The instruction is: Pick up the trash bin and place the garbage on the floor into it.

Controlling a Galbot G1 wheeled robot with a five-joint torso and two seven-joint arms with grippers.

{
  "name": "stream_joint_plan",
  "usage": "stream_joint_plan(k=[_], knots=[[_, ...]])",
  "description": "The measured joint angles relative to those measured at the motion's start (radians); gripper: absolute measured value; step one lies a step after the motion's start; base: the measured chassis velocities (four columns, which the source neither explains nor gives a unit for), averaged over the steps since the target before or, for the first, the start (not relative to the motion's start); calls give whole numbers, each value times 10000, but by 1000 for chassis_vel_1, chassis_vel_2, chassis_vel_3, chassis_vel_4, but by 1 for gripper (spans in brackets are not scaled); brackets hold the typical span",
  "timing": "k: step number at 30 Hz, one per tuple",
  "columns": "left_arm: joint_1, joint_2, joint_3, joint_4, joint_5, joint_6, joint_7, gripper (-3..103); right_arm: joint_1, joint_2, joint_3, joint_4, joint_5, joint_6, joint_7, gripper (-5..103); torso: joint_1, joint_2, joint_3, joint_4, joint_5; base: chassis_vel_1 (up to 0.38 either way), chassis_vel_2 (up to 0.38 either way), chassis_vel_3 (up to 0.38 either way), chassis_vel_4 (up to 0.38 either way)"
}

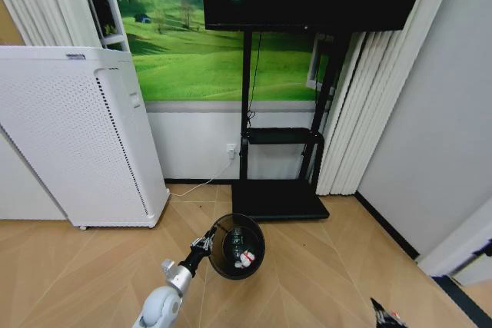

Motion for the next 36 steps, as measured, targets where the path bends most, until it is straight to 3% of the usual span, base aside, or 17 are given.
stream_joint_plan(k=[4, 5, 6, 9, 13, 15, 18, 27, 36], knots=[[116, -10, 38, -121, 30, 15, -18, 7, 441, -91, -41, -597, -517, -57, 550, 4, 0, 0, 0, -1, 0, 0, 0, 0, 0], [214, 20, -26, -124, 72, 0, 28, 7, 599, -193, -62, -885, -603, -324, 827, 15, 0, -1, 0, 0, 2, 0, 0, 0, 0], [214, 20, -26, -124, 72, 0, 28, 7, 599, -193, -62, -885, -603, -324, 827, 15, 0, -1, 0, 0, 2, 0, 0, 0, 0], [405, 119, -235, -19, 89, -106, 166, 7, 821, -490, -122, -1535, -494, -764, 1128, 32, 0, 0, 0, 2, -2, 0, 0, 0, 0], [447, 149, -282, 40, 86, -147, 223, 7, 906, -597, -166, -1870, -361, -816, 1162, 37, 0, 0, 0, 1, 0, 0, 0, 0, 0], [447, 141, -279, 74, 64, -167, 247, 7, 1016, -660, -184, -2306, -276, -830, 1116, 54, 0, 0, 0, 0, -1, 0, 0, 0, 0], [447, 107, -245, 72, 64, -168, 248, 7, 1082, -657, -196, -2516, -323, -830, 1025, 60, 0, 0, 0, -1, -1, 0, 0, 0, 0], [453, 72, -221, 71, 80, -168, 245, 7, 1098, -495, -209, -2833, -621, -696, 837, 96, -1, 0, 0, 1, -2, -32, -32, 38, 44], [459, 70, -220, 76, 59, -176, 253, 7, 1214, -318, -224, -3201, -1253, -482, 814, 100, -1, 0, 0, -4, -1, -133, -127, 132, 124]])
